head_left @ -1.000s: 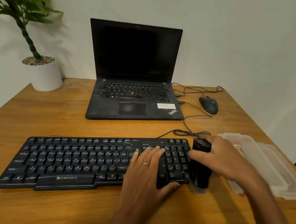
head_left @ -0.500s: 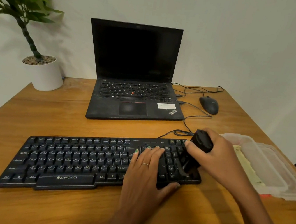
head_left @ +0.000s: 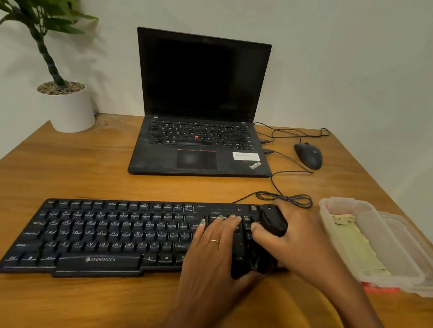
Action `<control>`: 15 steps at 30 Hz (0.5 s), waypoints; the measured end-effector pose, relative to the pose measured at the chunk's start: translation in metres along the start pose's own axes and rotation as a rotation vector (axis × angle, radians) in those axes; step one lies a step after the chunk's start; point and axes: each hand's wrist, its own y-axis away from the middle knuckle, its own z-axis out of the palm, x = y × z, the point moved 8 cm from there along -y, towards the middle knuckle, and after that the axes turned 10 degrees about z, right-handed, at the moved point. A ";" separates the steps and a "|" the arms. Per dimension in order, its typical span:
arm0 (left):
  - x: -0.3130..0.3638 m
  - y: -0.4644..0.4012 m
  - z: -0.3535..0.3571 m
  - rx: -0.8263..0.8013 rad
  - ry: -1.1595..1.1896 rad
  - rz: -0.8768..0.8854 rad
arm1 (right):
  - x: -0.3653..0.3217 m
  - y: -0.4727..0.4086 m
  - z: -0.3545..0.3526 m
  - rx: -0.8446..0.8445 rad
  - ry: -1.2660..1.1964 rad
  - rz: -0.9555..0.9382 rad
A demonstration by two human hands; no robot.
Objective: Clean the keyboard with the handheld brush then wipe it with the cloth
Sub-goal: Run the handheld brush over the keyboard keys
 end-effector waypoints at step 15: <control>0.001 0.000 -0.003 0.005 -0.031 -0.009 | -0.011 -0.010 -0.007 0.196 0.059 -0.060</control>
